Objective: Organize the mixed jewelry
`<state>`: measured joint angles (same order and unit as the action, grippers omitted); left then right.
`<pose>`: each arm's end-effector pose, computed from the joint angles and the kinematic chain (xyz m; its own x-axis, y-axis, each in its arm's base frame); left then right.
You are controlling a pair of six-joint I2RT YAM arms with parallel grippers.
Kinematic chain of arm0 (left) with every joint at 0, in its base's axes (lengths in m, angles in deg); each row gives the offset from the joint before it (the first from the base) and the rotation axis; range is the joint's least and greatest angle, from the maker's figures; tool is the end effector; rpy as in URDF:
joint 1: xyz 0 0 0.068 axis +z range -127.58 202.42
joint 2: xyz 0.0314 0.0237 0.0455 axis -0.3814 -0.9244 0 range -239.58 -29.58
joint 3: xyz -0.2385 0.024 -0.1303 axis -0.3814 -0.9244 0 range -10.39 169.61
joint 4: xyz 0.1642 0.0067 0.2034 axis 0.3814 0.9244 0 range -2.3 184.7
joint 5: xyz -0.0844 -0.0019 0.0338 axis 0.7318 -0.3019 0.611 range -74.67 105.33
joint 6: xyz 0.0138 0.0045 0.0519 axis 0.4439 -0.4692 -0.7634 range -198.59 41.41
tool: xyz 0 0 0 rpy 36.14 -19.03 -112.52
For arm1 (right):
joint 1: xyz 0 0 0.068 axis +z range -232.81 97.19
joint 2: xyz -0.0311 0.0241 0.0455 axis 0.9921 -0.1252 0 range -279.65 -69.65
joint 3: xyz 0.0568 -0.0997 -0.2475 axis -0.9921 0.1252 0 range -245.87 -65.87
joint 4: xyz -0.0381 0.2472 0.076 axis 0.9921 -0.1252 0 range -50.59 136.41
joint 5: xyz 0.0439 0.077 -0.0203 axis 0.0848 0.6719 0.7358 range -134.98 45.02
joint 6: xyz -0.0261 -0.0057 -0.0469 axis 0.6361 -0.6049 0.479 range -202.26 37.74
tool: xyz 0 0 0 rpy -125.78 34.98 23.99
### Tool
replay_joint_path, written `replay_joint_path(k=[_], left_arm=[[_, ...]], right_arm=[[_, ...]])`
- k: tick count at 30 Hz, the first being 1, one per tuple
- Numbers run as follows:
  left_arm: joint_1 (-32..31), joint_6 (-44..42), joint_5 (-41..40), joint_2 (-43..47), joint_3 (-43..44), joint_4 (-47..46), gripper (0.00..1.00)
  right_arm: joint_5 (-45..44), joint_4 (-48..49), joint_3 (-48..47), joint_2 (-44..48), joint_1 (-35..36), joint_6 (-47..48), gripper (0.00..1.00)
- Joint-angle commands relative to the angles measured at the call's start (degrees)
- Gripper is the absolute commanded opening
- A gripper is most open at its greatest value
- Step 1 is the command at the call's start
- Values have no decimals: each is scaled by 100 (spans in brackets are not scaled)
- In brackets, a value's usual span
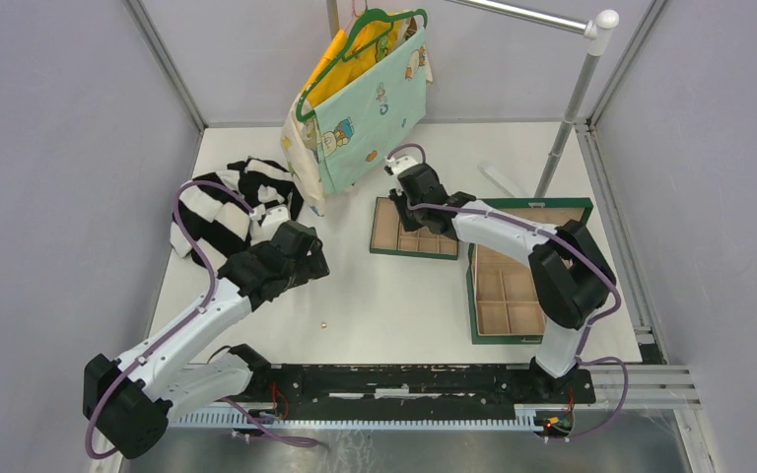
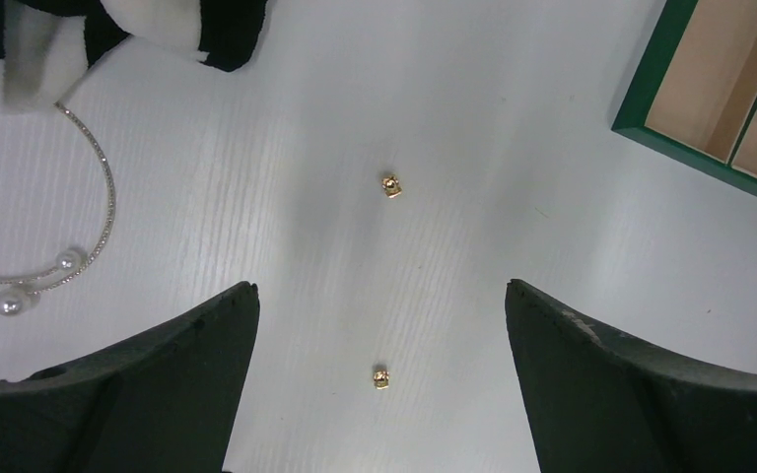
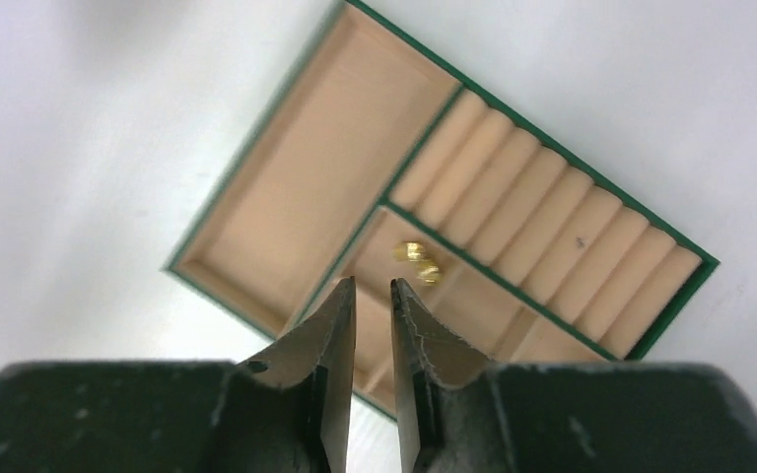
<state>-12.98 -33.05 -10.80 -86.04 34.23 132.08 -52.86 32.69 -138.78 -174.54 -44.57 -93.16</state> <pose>0.1601 -0.0945 0.2540 -0.7034 -0.2862 -0.6507 -0.2590 0.9556 -0.1403 0.3202 0.2459 0.2115 -0.6536 -0.2768 -0.7044 -0.4220 0.9059 0.0356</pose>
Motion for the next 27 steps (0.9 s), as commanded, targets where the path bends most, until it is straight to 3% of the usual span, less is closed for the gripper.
replay_joint_path(k=[1, 4, 11, 17, 22, 27], left_arm=[[507, 76, 319, 35, 148, 5, 100], [1200, -160, 592, 180, 113, 59, 100], [2724, -413, 1317, -107, 382, 267, 100], [3805, -548, 2088, -223, 713, 491, 100], [4118, -546, 2777, -192, 915, 678, 100], [4122, -623, 2496, 13, 891, 764, 100]], right_arm=[[-16, 472, 126, 568, 691, 75, 26], [27, 554, 87, 472, 1212, 43, 35], [252, 722, -361, -311, 2039, -232, 37], [108, 539, -1177, -1061, 2313, -238, 44], [160, 507, -1670, -1510, 2416, -339, 47], [201, 386, -2287, -1950, 2501, -352, 49]])
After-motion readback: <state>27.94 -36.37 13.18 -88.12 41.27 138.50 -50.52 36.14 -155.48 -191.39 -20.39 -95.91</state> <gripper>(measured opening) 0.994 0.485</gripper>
